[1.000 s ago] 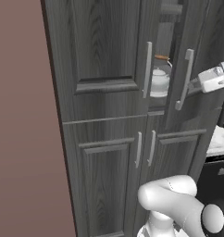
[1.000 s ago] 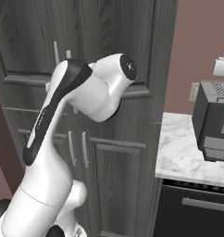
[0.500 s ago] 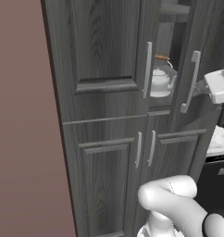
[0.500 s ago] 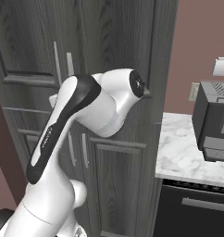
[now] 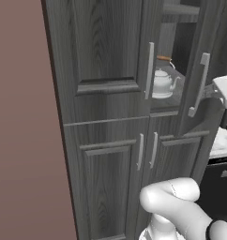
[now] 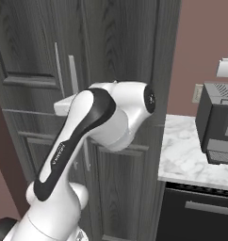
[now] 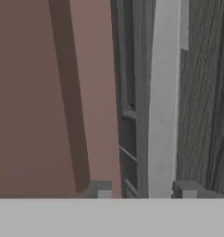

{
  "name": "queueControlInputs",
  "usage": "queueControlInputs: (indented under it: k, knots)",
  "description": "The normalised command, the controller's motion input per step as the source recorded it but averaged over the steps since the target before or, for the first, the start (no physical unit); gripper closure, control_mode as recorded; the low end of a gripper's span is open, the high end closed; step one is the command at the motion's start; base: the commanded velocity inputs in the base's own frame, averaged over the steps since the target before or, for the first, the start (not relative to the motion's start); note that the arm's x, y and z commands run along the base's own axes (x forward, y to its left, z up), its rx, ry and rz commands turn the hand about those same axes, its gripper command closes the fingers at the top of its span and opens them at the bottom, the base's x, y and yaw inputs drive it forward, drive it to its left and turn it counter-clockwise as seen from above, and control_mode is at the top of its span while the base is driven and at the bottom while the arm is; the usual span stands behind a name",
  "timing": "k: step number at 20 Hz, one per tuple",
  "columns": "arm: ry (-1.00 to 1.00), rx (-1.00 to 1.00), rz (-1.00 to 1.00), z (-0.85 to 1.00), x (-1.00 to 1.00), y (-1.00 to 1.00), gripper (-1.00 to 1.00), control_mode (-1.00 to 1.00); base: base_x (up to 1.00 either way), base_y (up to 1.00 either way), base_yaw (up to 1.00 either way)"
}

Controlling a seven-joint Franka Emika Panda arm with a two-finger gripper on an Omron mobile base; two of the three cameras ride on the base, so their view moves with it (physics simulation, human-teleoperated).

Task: Open the cabinet, pick the kettle from the cabinet, and place it in the sink.

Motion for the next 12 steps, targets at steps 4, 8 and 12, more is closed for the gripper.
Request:
queueControlInputs:
  k: [4,8,12]
  knots:
    - [0.00,0.12,0.07,0.00,-0.55,0.02,1.00,-1.00,0.00,0.00,0.00]
    - [0.00,0.12,0.06,0.00,-0.57,0.01,1.00,-1.00,0.00,0.00,0.00]
    - [0.00,0.11,0.06,0.00,-0.56,0.02,1.00,-1.00,0.00,0.00,0.00]
